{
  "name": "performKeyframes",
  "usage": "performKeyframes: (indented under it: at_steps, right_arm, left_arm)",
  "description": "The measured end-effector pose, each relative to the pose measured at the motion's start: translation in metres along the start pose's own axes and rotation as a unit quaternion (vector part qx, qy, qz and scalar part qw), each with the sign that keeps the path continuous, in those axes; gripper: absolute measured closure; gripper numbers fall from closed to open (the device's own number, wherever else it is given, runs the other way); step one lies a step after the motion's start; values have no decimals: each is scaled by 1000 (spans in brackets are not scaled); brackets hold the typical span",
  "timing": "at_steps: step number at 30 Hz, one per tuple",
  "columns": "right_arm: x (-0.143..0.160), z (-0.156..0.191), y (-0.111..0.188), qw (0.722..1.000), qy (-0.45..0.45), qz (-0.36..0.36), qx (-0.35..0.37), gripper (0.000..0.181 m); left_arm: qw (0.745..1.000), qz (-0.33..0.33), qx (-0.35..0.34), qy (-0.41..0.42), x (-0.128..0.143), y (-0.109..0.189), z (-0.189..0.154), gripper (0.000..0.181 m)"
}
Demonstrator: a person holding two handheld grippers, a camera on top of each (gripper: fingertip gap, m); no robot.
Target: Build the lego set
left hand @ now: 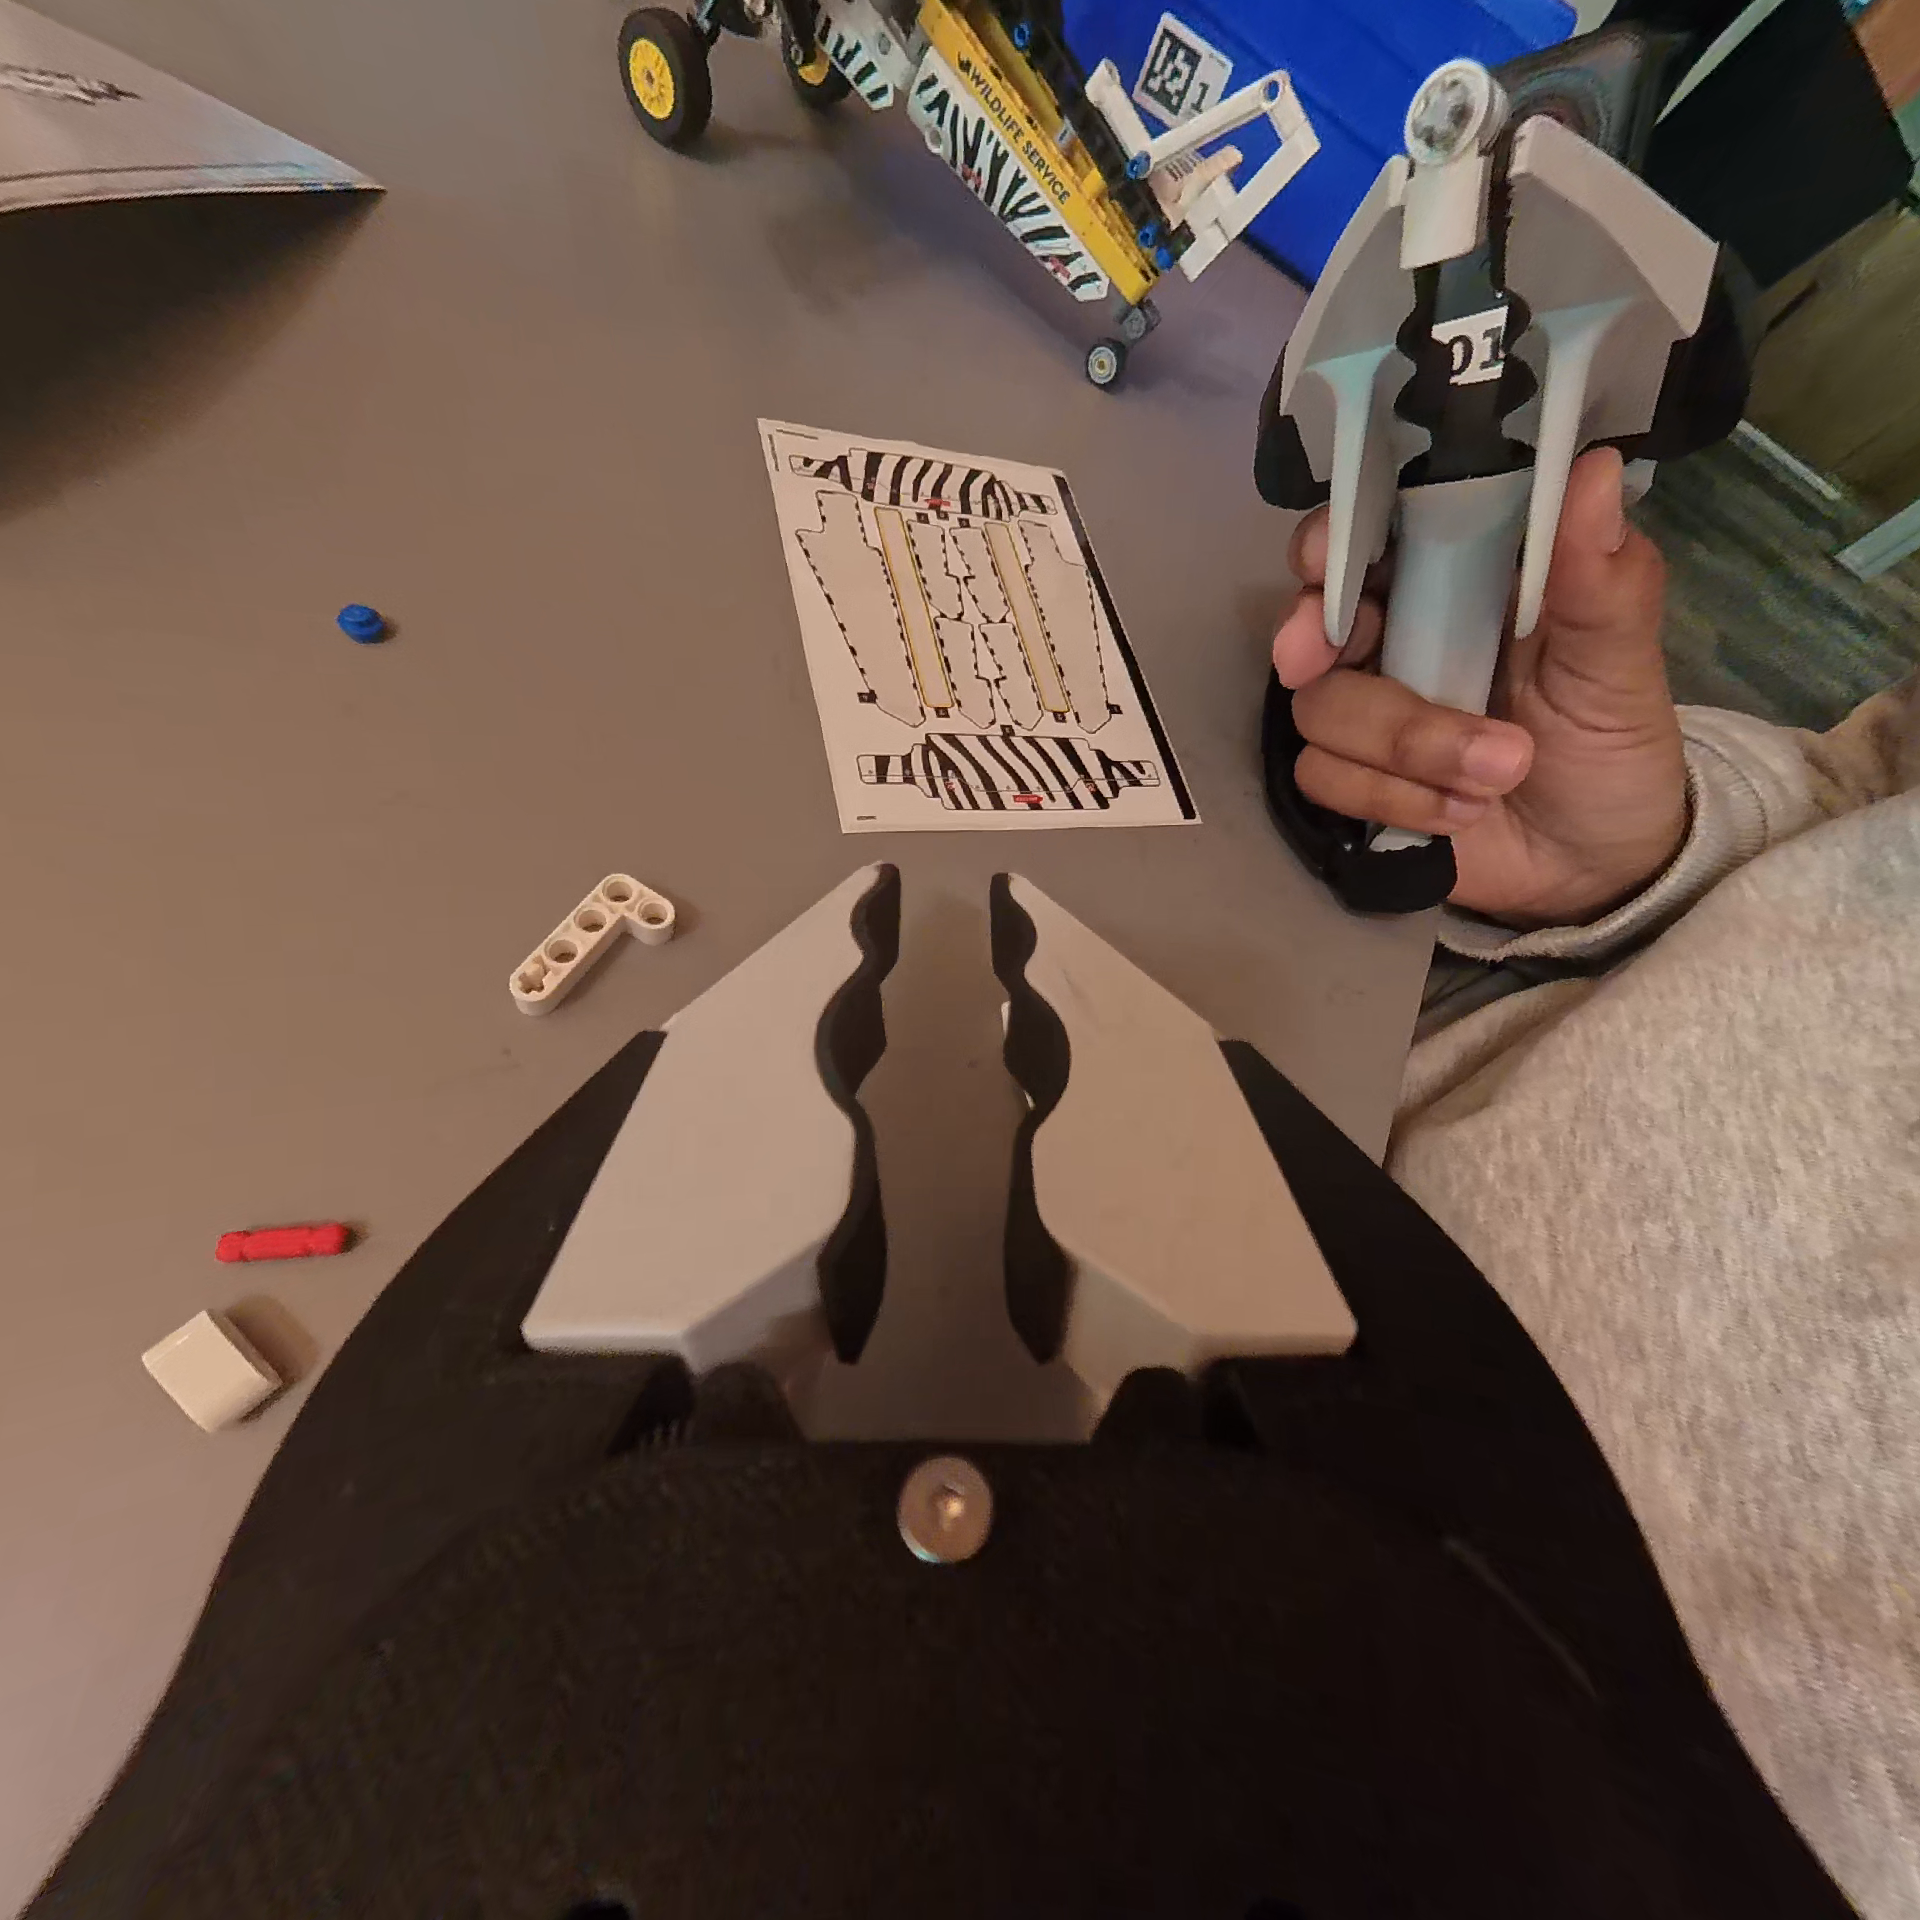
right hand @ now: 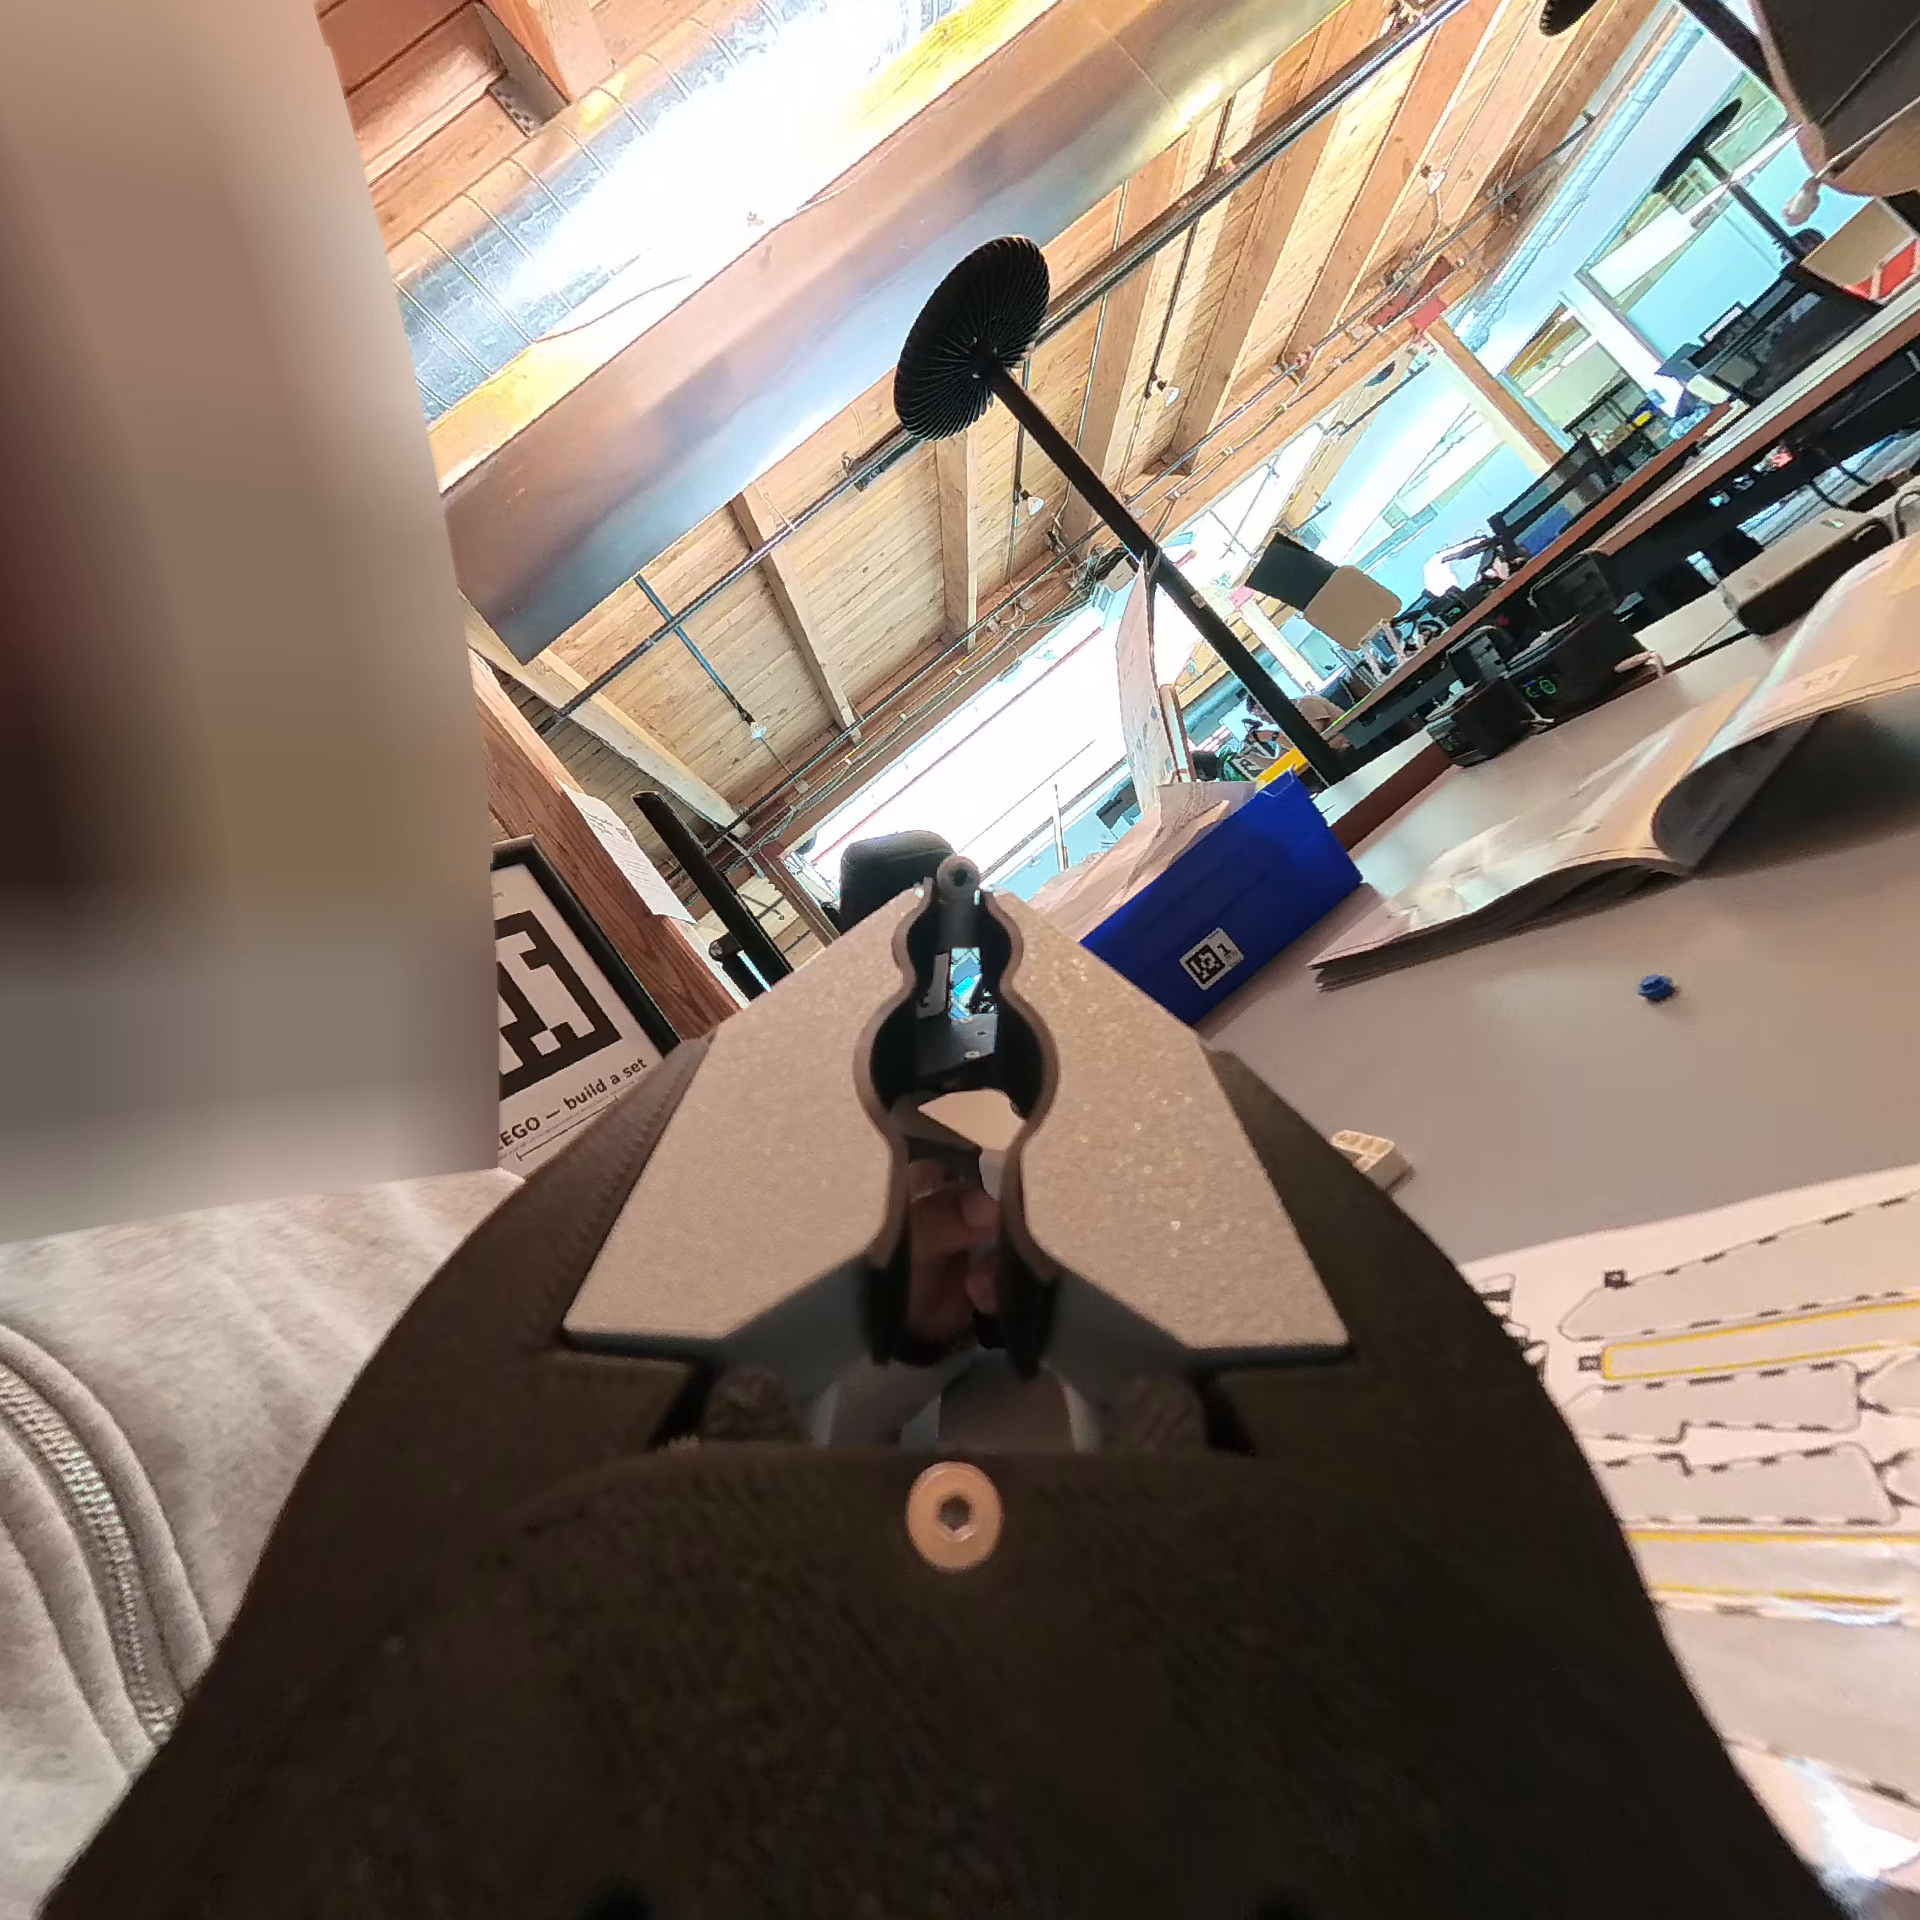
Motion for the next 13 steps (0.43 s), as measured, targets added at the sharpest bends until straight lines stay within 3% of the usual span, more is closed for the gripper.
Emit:
performKeyframes:
  at_steps: [13]
  right_arm:
    - [0,0,-1,1000,-1,2,-4,176]
  left_arm:
    - [1000,-7,11,24,0,1,5,159]
Point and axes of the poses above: each gripper's, where its closed fingertips meet, y back along the fingers, x out of its underside, z = x × y across the jaws, the point moved 10 cm from there along y, back along the fingers, and after that the axes turned 15 degrees about -x, right-handed, at the moved point
